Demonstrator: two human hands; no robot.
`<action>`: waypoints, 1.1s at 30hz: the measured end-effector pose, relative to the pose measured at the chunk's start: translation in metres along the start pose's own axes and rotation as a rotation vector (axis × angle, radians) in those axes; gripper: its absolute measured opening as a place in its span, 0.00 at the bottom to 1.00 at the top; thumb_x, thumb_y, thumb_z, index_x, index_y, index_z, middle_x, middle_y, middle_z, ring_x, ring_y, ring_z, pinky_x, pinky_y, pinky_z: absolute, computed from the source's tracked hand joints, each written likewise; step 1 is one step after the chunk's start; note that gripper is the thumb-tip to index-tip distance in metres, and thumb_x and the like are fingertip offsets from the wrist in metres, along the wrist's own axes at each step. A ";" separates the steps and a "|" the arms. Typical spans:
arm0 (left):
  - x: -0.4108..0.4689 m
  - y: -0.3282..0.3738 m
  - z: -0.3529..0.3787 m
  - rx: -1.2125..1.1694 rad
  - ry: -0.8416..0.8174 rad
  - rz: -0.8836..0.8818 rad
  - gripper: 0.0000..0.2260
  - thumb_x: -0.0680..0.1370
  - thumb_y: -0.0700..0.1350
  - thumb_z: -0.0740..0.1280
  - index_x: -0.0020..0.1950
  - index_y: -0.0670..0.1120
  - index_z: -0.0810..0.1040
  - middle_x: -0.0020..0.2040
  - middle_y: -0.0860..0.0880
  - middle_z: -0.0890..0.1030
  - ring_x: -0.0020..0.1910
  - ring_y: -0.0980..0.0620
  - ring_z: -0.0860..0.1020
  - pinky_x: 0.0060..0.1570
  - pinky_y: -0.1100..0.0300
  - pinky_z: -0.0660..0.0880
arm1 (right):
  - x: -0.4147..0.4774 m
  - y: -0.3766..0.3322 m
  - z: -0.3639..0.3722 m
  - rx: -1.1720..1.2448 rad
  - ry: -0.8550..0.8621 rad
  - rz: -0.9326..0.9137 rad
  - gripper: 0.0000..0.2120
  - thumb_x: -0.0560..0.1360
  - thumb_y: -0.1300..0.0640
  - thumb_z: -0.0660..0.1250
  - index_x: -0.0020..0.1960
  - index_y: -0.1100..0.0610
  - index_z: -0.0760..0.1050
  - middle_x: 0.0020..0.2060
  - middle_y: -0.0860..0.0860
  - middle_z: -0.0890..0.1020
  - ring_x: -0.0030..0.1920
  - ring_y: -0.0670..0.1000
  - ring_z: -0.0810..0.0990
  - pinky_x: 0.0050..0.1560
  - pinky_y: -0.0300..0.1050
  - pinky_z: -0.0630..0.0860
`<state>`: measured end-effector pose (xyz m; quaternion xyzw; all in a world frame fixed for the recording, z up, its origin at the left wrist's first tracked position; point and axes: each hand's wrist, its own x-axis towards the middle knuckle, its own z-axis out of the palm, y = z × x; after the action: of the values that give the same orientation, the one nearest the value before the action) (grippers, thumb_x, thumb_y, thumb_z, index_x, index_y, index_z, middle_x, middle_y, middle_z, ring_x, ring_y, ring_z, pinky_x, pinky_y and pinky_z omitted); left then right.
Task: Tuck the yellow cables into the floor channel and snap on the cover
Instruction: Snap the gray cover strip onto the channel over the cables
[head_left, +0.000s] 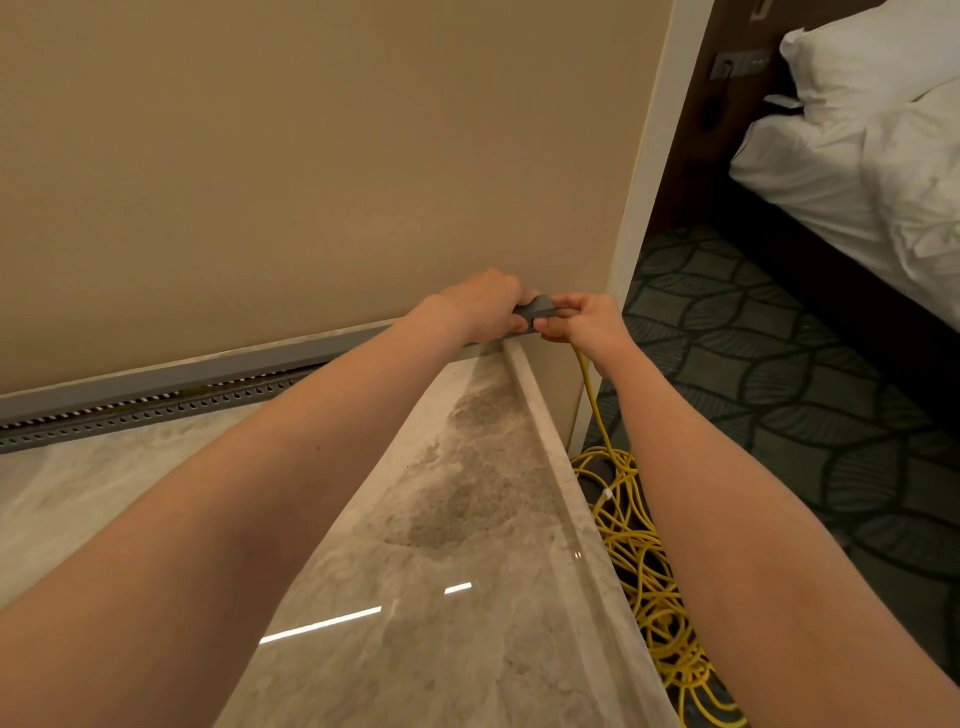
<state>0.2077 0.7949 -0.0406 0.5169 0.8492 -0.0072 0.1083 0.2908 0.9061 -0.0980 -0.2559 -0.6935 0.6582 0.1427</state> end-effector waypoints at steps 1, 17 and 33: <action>0.000 0.000 0.000 0.026 -0.002 0.006 0.17 0.80 0.45 0.61 0.68 0.44 0.71 0.61 0.39 0.78 0.59 0.40 0.75 0.55 0.53 0.71 | -0.002 -0.001 0.000 0.015 -0.009 0.006 0.21 0.72 0.74 0.66 0.64 0.72 0.70 0.60 0.68 0.77 0.46 0.52 0.78 0.32 0.27 0.77; -0.012 0.010 0.008 0.325 0.013 -0.046 0.23 0.83 0.40 0.54 0.77 0.44 0.54 0.64 0.38 0.73 0.60 0.37 0.76 0.55 0.49 0.73 | -0.001 -0.009 -0.003 -0.126 -0.012 -0.005 0.20 0.71 0.76 0.65 0.63 0.72 0.70 0.60 0.70 0.76 0.55 0.61 0.78 0.30 0.26 0.76; 0.001 0.006 0.014 0.078 0.070 -0.041 0.20 0.80 0.39 0.60 0.72 0.42 0.65 0.63 0.39 0.74 0.62 0.39 0.74 0.59 0.50 0.70 | 0.010 0.003 -0.003 -0.129 0.131 0.003 0.15 0.70 0.73 0.68 0.56 0.69 0.77 0.53 0.68 0.81 0.38 0.51 0.78 0.40 0.36 0.77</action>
<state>0.2149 0.7964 -0.0538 0.5033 0.8618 -0.0245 0.0583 0.2843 0.9140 -0.1026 -0.3079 -0.7235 0.5941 0.1700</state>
